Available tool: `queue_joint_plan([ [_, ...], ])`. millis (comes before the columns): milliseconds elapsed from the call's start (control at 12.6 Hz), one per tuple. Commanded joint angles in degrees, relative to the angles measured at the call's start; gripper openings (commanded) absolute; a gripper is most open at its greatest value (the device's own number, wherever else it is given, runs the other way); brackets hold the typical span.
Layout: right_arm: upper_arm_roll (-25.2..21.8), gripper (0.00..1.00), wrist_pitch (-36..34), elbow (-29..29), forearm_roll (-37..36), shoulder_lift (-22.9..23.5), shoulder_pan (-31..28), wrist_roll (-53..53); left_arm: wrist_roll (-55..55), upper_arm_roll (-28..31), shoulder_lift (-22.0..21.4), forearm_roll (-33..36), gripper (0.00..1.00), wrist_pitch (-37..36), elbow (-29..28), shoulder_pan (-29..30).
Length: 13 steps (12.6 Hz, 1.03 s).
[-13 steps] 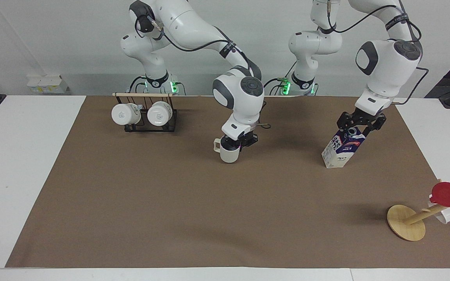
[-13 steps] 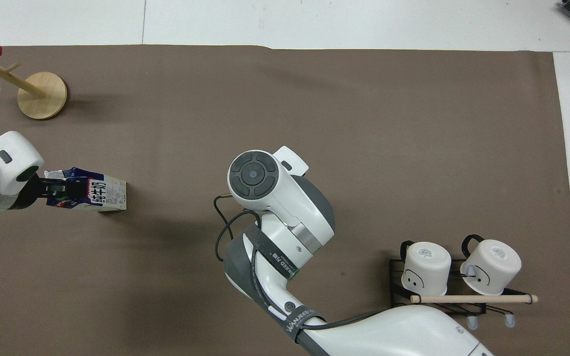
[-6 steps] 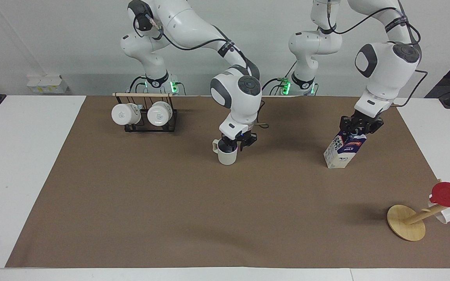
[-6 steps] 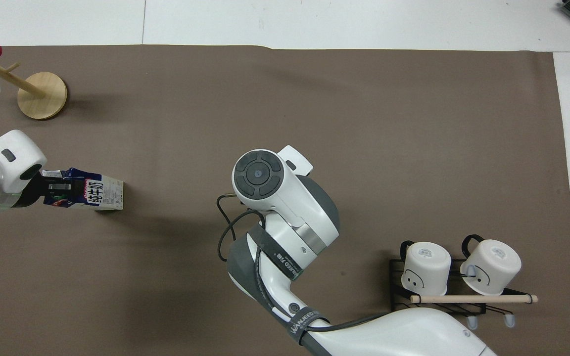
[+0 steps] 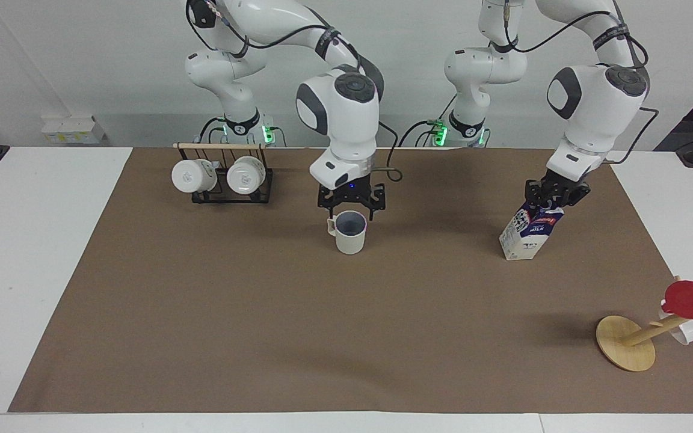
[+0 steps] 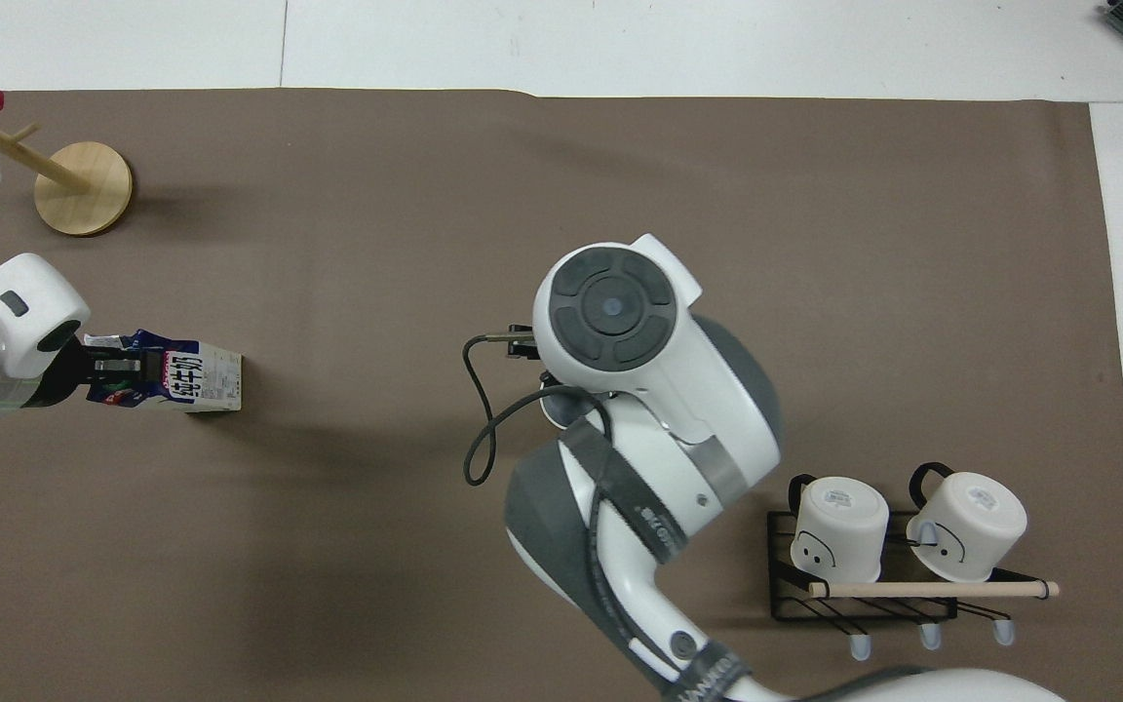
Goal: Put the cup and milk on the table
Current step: 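Carry the mug to the table centre and set it down with the right gripper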
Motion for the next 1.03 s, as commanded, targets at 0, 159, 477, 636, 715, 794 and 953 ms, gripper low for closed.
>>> queue_joint_plan([
  [0,0.6,1.00,-3.7,-2.3,0.4,-6.9,-5.8,-2.0,-5.6,-0.3,0.6,-0.9,0.46,-4.0,4.9,-2.7],
  [159,0.6,1.00,-4.8,-2.3,0.5,-10.4,-11.2,-5.5,-13.0,-0.3,1.4,-1.2,0.46,-5.4,7.7,-7.6],
  [477,0.3,1.00,-8.4,0.1,3.2,-13.8,-22.7,-16.5,-28.0,-0.3,1.6,-0.9,0.46,-5.2,9.1,-20.0],
  [636,0.1,1.00,-11.9,3.5,4.3,-13.2,-26.3,-20.5,-31.0,-0.3,1.6,-0.5,0.46,-5.0,8.9,-24.9],
  [715,0.1,1.00,-13.3,4.3,4.4,-13.3,-28.1,-23.6,-33.1,-0.3,1.8,-0.3,0.46,-4.2,8.8,-26.7],
  [794,0.0,1.00,-15.1,5.0,4.3,-13.7,-29.3,-26.4,-34.6,-0.3,3.0,0.1,0.46,-3.4,8.9,-28.1],
  [953,-0.4,1.00,-20.1,5.2,4.2,-15.6,-30.4,-29.7,-36.6,-0.3,3.7,0.8,0.45,-2.1,8.2,-30.5],
])
